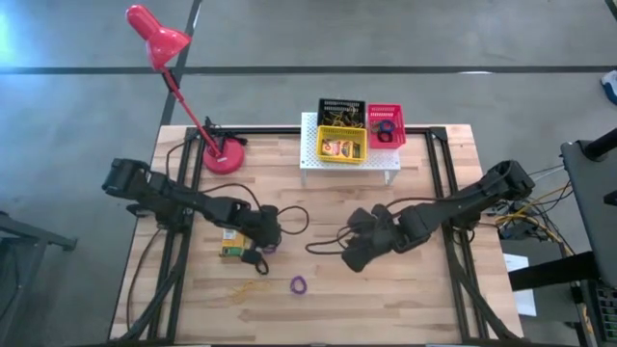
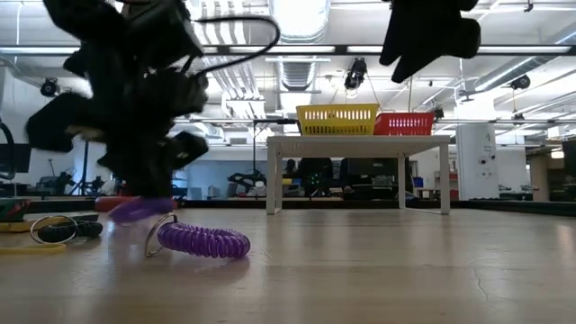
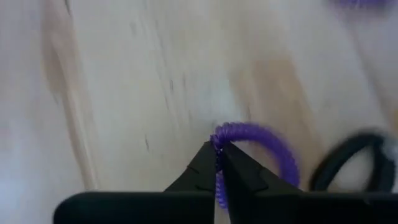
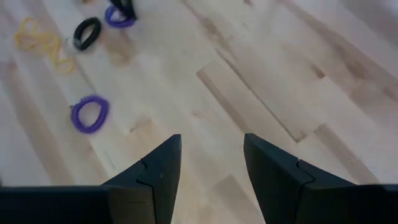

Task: Pick & Place Office Desk Supplies
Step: Put the purple spring keychain in the red bin on the shelf

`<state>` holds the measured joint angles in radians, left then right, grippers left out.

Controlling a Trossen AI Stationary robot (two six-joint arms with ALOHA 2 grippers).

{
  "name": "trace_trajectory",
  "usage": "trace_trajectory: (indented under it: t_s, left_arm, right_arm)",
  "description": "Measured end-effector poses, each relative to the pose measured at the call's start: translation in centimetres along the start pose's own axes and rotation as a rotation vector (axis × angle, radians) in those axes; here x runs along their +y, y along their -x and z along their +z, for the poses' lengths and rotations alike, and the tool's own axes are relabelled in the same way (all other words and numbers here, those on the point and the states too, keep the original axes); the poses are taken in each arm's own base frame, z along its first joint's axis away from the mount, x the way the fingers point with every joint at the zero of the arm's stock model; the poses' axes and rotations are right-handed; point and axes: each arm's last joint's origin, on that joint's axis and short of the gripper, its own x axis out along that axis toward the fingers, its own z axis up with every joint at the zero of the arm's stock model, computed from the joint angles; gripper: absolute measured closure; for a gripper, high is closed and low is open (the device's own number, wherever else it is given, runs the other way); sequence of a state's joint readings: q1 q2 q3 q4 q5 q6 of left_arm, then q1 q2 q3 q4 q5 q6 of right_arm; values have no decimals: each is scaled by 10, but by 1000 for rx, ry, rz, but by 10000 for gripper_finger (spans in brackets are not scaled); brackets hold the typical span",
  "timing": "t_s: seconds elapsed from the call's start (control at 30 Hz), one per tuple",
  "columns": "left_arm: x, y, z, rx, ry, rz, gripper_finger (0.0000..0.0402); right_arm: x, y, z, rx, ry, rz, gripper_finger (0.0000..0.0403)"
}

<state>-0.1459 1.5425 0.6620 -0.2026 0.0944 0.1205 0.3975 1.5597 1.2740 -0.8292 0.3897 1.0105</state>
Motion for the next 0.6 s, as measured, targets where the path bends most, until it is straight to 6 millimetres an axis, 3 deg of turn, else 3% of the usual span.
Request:
trace_trajectory:
  t_s: [0.17, 0.33, 0.43, 0.6]
  left_arm:
    - [4, 14, 32, -98, 30, 42, 385]
    - [10, 32, 63, -160, -8, 165, 387]
    - [17, 45, 81, -216, -12, 236, 387]
    - [26, 71, 112, -330, -31, 276, 386]
  right_arm:
    - [0, -11, -12, -20, -78, 23, 234]
    - [10, -30, -17, -125, -172, 235, 234]
    - [10, -41, -15, -212, -256, 357, 234]
    - [-2, -55, -9, -297, -387, 411, 234]
